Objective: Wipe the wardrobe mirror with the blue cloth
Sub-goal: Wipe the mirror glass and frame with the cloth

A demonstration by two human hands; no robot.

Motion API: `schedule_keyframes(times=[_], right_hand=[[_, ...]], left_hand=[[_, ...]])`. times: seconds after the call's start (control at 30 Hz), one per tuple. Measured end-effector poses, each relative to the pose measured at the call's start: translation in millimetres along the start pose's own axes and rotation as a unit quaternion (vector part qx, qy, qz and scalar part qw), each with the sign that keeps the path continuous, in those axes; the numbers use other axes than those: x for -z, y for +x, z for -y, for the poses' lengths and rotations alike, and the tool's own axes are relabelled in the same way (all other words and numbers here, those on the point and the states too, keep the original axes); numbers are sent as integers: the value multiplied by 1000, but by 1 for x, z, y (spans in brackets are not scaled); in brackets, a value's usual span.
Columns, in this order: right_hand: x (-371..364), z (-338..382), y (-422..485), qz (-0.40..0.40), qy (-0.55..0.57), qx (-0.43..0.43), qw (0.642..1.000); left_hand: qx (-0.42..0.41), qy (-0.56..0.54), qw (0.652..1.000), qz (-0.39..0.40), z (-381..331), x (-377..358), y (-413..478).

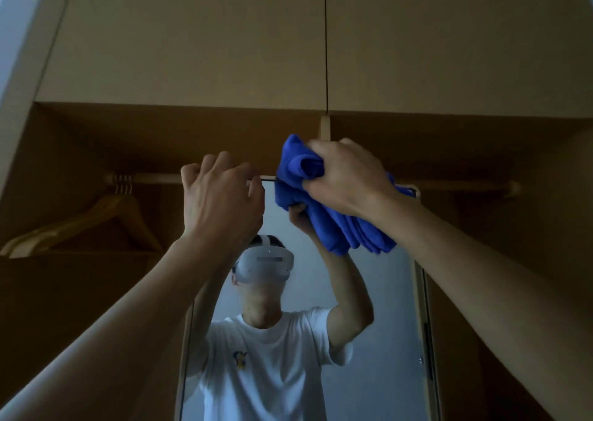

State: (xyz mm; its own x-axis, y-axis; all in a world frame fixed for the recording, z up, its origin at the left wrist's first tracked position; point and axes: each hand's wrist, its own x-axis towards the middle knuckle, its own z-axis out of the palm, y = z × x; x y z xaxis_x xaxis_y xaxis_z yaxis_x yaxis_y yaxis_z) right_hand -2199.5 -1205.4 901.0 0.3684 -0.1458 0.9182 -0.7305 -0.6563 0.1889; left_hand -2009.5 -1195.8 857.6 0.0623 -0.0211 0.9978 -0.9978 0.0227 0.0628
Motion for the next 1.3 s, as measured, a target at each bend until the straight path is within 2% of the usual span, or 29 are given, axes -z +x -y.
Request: schedule_keyframes(times=[0.17, 0.6, 0.83, 1.0, 1.17, 1.3], right_hand=[[-9, 11, 7, 1, -24, 20, 1000], [37, -46, -27, 2, -90, -120, 989], [11, -6, -4, 9, -60, -56, 997], [-12, 36, 19, 13, -47, -12, 999], [-26, 61, 32, 9, -38, 14, 999], [-20, 57, 28, 32, -21, 10, 999]], left_hand=[[-19, -13, 999, 32, 14, -4, -5], [-9, -126, 992, 1, 20, -12, -1], [5, -153, 988, 30, 16, -2, -1], [68, -256, 961, 80, 21, 11, 4], [96, -305, 941, 111, 34, 19, 8], [136, -311, 935, 106, 39, 26, 6]])
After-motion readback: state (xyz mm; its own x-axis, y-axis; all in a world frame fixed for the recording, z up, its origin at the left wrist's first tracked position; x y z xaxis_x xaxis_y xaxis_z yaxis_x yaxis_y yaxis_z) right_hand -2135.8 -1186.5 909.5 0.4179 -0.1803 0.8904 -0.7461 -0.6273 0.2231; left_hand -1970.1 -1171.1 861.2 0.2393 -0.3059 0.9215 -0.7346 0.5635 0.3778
